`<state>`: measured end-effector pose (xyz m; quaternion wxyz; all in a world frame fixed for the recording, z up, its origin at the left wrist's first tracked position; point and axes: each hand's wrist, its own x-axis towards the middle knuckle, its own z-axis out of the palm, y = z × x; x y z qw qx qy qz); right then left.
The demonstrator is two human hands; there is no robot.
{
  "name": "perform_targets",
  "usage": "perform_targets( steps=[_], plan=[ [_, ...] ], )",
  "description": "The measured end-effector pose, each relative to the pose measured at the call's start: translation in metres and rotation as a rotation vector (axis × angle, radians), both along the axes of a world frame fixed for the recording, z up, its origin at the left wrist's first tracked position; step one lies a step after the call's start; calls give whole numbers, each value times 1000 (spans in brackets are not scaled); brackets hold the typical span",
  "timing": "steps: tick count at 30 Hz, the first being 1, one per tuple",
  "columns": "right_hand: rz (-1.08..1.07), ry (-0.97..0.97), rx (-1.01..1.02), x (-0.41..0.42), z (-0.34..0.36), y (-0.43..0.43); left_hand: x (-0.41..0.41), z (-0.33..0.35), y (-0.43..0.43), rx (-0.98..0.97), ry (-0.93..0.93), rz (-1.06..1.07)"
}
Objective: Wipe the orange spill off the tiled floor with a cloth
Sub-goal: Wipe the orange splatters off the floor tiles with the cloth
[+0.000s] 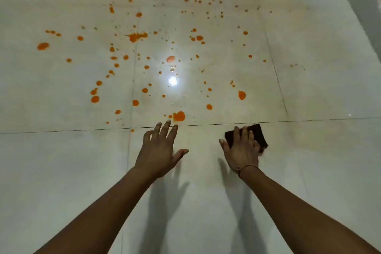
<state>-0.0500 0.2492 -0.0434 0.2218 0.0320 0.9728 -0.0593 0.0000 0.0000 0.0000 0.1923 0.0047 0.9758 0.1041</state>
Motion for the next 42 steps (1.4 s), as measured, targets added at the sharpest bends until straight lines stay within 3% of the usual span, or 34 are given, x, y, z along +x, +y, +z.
perform_targets(
  steps=[4, 6, 11, 16, 19, 22, 24, 26, 29, 32, 35, 38, 40, 42],
  plan=[
    [-238, 73, 46, -19, -64, 14, -27, -78, 5, -11, 32, -103],
    [-237, 177, 59, -32, -83, 2, -40, -103, -5, -12, 65, -151],
    [79, 308, -72, -67, -100, -89, -60, -112, -65, -74, 175, -165],
    [459, 240, -279, 13, -95, -95, -38, -95, -119, -166, 160, -223],
    [307, 298, -207, -10, -95, -51, -13, -88, -144, -208, 136, -247],
    [80, 253, -139, -81, -87, -99, 16, -89, -166, -213, 120, -189],
    [257, 222, -215, -79, -87, -173, 35, -92, -176, -202, 117, -121],
    [580, 155, -298, -25, -92, -218, 51, -95, -183, -178, 110, -46],
    [861, 171, -279, 39, -92, -160, 63, -96, -189, -158, 108, 43],
    [708, 287, -201, -6, -89, -109, 68, -98, -194, -148, 104, 89],
    [402, 236, -193, -57, -82, -189, 76, -105, -205, -142, 106, 145],
    [715, 168, -299, 5, -91, -264, 83, -113, -220, -123, 112, 246],
    [941, 179, -317, 60, -100, -227, 85, -116, -226, -112, 107, 296],
    [950, 186, -316, 58, -95, -162, 88, -120, -228, -107, 113, 321]
  ],
)
